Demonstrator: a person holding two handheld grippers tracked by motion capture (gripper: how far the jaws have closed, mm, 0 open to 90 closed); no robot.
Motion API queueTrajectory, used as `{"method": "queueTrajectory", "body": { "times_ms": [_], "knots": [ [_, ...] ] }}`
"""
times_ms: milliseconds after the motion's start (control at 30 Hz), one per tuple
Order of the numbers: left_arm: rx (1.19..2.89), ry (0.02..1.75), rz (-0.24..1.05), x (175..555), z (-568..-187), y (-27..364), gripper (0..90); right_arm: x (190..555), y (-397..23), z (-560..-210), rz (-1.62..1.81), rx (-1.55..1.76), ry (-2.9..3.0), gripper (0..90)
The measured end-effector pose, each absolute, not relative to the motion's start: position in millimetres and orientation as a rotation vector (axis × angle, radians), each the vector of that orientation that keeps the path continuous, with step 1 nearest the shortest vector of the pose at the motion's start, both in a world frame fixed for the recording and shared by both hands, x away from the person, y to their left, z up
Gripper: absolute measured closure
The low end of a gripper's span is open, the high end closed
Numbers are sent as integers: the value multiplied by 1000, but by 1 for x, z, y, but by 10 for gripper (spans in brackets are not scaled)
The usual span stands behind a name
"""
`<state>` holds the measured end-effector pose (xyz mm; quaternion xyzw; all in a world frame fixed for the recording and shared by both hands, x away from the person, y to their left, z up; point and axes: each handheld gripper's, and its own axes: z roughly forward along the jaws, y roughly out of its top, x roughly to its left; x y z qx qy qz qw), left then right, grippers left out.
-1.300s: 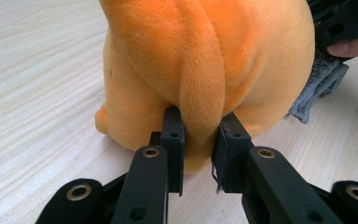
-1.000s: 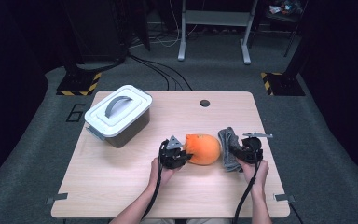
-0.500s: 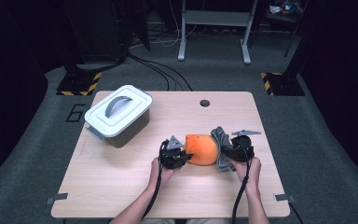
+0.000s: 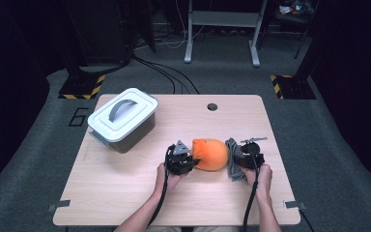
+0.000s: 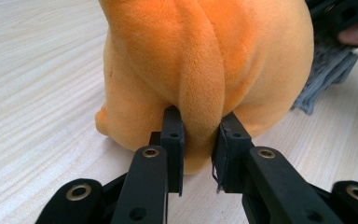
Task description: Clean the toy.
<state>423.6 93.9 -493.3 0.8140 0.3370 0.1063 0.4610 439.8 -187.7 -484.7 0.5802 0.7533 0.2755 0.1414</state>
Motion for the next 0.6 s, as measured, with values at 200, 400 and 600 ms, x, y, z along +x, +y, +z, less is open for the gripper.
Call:
{"method": "queueTrajectory", "body": {
  "times_ms": [200, 400, 600],
  "knots": [
    [2004, 830, 266, 424, -493, 94, 757, 423, -199, -451, 940, 1599, 2078, 731],
    [2000, 830, 273, 424, -493, 93, 753, 408, -183, -420, 1039, 1453, 2105, 731],
    [2011, 821, 281, 425, -492, 95, 733, 414, -153, -425, 1002, 1387, 2191, 732]
  ]
}}
